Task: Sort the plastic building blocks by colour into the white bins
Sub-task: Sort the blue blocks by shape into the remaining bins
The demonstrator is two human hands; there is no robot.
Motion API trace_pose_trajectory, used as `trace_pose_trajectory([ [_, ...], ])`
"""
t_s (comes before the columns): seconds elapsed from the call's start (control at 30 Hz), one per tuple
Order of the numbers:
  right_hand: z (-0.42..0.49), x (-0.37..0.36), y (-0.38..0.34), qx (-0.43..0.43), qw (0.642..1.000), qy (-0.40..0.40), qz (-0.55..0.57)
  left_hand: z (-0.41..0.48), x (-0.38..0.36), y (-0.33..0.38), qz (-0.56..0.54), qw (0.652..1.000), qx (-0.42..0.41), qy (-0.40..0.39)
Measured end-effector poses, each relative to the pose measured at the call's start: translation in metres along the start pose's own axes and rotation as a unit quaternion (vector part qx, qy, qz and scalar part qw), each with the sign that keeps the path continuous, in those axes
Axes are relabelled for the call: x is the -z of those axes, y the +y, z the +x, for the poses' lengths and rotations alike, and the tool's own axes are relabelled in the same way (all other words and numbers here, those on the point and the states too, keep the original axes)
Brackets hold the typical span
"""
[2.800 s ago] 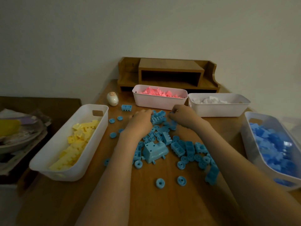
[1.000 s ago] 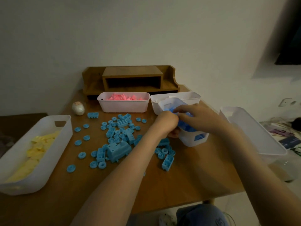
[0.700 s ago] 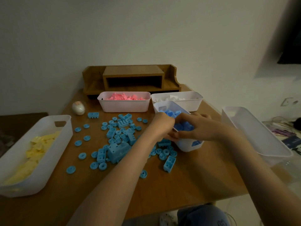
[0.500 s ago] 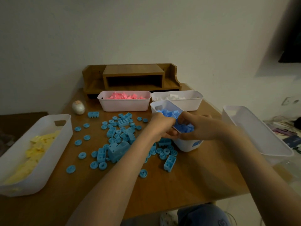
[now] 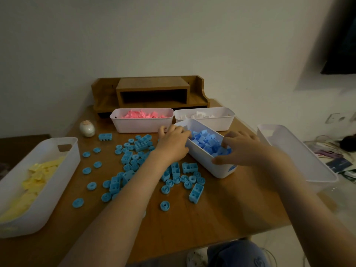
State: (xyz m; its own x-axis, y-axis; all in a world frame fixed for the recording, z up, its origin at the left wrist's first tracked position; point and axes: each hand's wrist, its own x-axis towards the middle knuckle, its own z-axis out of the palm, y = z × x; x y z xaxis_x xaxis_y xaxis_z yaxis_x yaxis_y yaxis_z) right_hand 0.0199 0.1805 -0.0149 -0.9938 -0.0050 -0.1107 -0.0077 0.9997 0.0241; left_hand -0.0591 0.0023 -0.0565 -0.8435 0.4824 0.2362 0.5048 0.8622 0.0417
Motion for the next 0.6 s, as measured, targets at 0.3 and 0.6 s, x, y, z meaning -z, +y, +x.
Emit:
trace_pose_trajectory([
  [0.3, 0.023, -0.010, 0.009, -0.050, 0.995, 0.051, -0.069, 0.003, -0.003, 0.007, 0.014, 0.997, 0.047, 0.064],
  [0.6, 0.046, -0.041, -0.001, -0.018, 0.988, 0.102, 0.118, 0.012, -0.004, 0.013, -0.141, 0.983, 0.072, 0.090],
])
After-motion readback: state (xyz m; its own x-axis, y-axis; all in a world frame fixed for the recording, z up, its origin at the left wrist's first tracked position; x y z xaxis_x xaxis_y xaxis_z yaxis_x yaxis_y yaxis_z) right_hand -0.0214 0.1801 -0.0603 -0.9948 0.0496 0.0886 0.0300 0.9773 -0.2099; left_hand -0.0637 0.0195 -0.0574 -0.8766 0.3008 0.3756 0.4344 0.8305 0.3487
